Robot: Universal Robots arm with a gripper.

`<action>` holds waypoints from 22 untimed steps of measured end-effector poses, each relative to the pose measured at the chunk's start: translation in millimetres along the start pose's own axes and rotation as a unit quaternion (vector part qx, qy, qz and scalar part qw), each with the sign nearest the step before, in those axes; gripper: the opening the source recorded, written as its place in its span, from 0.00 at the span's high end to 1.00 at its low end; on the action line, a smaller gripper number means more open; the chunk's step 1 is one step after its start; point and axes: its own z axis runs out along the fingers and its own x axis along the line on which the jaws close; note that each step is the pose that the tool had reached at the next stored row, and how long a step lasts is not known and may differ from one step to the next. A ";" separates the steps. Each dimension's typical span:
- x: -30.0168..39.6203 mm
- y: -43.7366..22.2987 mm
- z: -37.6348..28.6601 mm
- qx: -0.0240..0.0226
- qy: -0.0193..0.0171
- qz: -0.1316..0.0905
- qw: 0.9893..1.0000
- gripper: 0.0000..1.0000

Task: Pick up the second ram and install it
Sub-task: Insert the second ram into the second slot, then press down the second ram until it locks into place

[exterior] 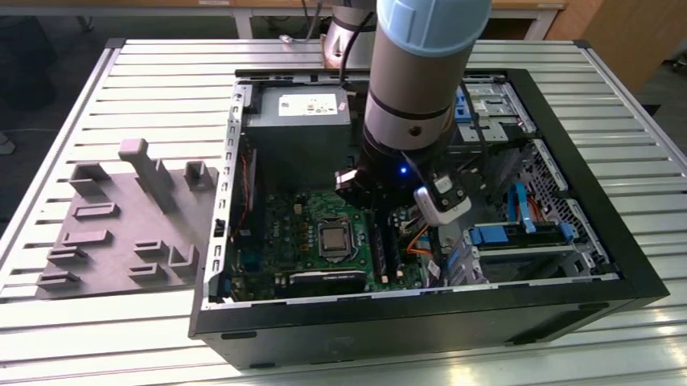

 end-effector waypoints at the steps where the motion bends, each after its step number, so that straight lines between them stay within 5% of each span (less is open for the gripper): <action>1: 0.0 0.0 -1.4 0.000 0.000 0.000 1.000 0.80; 22: 0.0 0.9 -2.1 0.000 0.000 0.000 1.000 0.89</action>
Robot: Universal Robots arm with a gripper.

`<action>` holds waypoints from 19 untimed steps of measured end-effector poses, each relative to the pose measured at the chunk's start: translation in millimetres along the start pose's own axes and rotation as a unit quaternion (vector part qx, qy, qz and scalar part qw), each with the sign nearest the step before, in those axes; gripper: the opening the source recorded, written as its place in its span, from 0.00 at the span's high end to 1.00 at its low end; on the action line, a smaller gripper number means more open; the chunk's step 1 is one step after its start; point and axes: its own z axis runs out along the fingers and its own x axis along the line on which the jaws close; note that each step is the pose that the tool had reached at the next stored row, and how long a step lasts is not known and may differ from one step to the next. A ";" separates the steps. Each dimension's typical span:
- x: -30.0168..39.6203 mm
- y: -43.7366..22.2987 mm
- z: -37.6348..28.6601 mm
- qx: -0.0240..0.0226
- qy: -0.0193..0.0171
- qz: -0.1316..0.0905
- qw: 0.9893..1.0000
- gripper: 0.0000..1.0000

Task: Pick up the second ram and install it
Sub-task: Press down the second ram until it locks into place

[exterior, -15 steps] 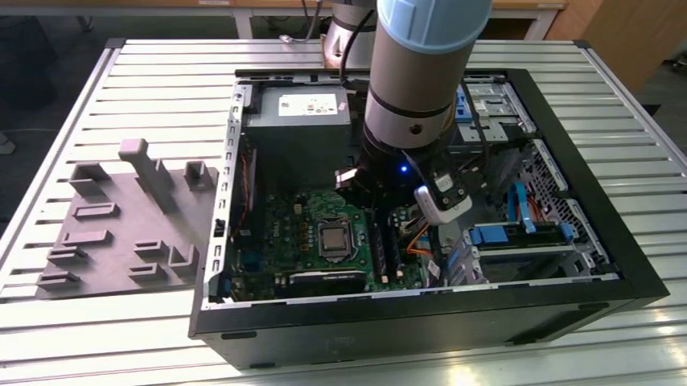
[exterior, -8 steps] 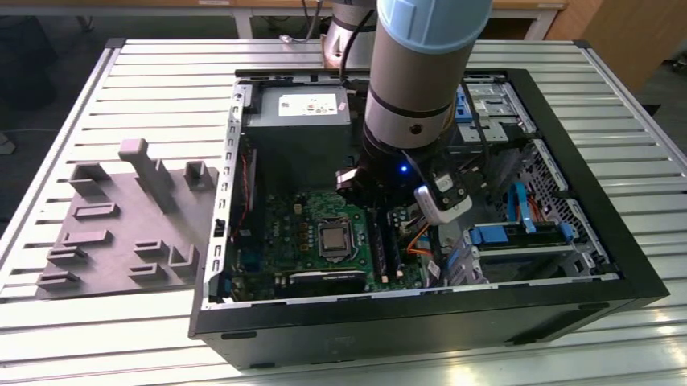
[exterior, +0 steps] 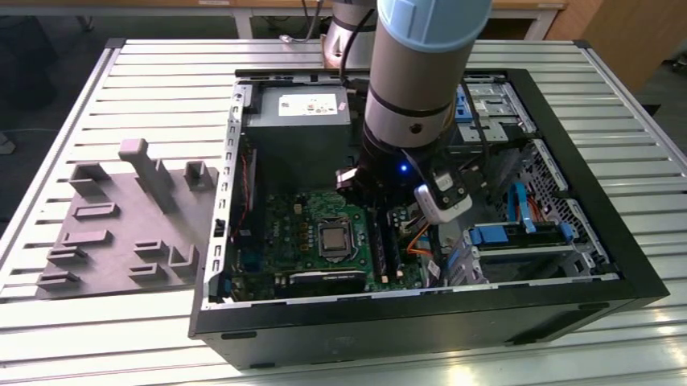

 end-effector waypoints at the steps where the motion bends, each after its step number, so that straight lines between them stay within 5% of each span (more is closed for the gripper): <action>1: 0.1 0.8 0.1 0.000 0.000 0.000 1.000 0.89; 19: 0.4 13.9 0.6 0.000 0.000 0.000 1.000 0.89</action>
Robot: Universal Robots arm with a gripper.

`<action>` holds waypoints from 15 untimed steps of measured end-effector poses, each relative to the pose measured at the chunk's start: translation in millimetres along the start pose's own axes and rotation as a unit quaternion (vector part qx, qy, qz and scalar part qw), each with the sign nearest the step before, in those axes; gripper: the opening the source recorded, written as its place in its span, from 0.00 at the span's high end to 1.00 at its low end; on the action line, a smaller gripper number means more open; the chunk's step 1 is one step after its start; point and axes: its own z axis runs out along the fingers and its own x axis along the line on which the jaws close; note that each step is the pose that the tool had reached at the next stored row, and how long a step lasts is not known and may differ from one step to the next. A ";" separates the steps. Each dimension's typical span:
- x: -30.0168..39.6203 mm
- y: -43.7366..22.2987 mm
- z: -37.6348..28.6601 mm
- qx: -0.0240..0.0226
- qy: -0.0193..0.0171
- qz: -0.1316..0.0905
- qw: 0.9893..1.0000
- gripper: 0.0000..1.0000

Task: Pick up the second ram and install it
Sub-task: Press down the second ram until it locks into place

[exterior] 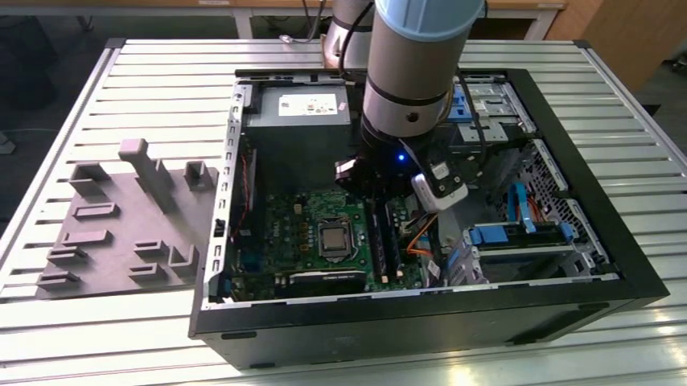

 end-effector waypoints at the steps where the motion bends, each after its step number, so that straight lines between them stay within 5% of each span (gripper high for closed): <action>1: 0.0 0.7 0.1 0.000 0.000 0.000 1.000 0.89; 15: 0.4 9.6 0.4 0.000 0.000 0.000 1.000 0.89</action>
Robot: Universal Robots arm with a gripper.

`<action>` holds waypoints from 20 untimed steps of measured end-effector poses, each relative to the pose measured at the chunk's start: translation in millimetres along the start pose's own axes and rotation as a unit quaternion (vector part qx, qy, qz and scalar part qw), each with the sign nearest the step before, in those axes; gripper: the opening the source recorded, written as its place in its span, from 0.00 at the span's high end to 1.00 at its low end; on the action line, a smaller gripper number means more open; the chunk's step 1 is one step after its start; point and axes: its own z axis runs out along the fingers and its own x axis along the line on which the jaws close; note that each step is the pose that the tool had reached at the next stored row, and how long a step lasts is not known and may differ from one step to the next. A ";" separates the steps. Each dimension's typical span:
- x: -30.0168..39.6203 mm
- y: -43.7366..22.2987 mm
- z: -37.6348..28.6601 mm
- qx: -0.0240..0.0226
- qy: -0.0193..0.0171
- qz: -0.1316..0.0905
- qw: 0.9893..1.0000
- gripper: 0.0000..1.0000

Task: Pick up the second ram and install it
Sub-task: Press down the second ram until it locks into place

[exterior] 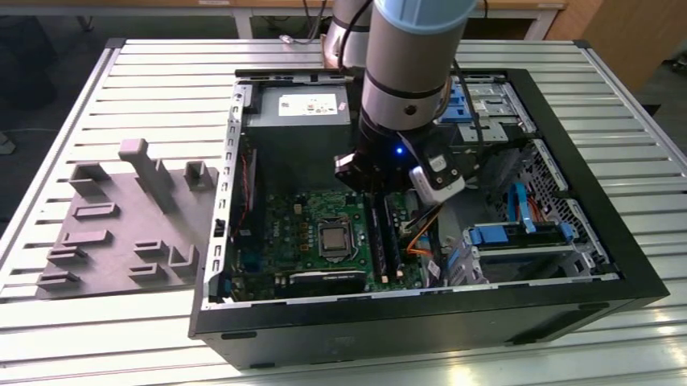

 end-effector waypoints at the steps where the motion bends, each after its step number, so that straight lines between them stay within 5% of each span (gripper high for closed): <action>1: 0.1 1.0 0.0 0.000 0.000 0.000 1.000 0.89; 20: 0.9 15.7 0.8 0.000 0.000 0.000 1.000 0.89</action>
